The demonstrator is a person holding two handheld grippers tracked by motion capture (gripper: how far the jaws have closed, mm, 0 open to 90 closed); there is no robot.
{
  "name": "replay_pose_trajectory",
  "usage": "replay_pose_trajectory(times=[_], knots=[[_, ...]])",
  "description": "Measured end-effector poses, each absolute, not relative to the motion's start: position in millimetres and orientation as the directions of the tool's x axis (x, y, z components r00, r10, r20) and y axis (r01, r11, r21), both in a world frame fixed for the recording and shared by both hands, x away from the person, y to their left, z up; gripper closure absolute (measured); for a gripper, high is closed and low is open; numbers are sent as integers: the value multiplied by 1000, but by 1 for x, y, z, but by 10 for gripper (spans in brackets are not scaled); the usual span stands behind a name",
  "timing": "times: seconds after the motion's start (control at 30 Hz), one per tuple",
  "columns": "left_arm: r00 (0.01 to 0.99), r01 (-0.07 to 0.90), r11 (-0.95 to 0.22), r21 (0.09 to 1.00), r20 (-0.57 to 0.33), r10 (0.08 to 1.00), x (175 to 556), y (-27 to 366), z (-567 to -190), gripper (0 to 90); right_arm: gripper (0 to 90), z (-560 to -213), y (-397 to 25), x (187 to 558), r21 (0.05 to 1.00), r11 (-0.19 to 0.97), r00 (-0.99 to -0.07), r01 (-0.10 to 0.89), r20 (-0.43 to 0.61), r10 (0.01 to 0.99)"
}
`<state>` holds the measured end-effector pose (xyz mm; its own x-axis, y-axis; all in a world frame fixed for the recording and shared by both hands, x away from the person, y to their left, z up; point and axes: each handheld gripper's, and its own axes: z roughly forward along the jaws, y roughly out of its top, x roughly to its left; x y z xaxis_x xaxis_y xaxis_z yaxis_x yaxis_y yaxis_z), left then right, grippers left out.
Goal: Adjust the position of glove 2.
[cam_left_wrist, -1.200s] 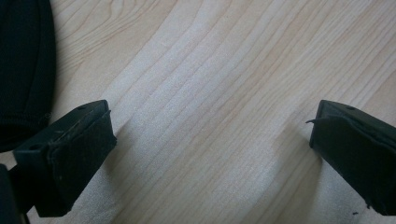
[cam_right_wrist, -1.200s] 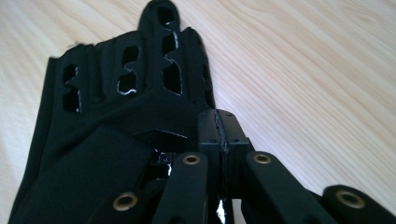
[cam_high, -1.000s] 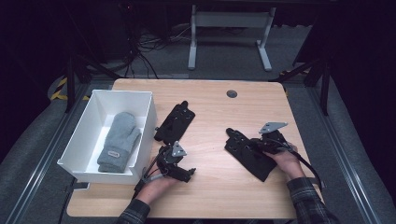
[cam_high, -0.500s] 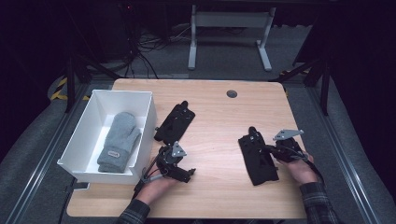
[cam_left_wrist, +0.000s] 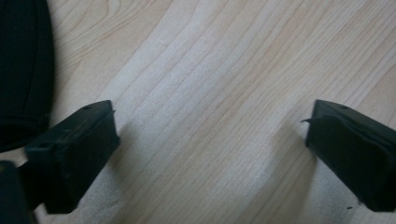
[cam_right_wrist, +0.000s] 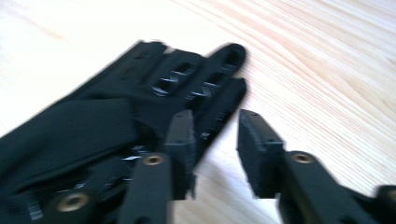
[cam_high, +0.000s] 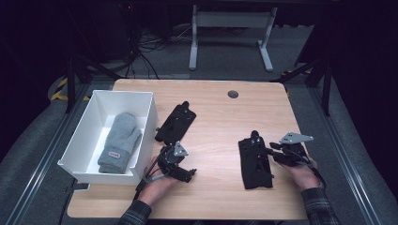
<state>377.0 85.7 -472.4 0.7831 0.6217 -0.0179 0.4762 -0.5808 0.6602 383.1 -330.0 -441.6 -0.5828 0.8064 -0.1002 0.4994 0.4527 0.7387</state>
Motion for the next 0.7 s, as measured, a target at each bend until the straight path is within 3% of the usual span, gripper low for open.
replay_pose_trajectory(times=[0.03,0.1,0.3,0.47,0.7], knots=[[775,475,-581,661,0,632,377,85,-471,72,544,-444,-333,385,743,437,-569,508,-92,817],[768,470,-574,671,10,640,379,85,-466,136,492,-450,-340,389,744,408,-544,529,-72,836],[727,520,-524,674,-27,686,396,85,-452,545,365,-459,-350,396,749,362,-484,555,-63,873],[672,568,-500,654,-17,741,416,84,-448,877,340,-463,-355,397,755,346,-459,557,-67,886],[597,601,-451,660,4,802,442,86,-443,898,325,-466,-359,400,759,320,-461,567,-30,887]])
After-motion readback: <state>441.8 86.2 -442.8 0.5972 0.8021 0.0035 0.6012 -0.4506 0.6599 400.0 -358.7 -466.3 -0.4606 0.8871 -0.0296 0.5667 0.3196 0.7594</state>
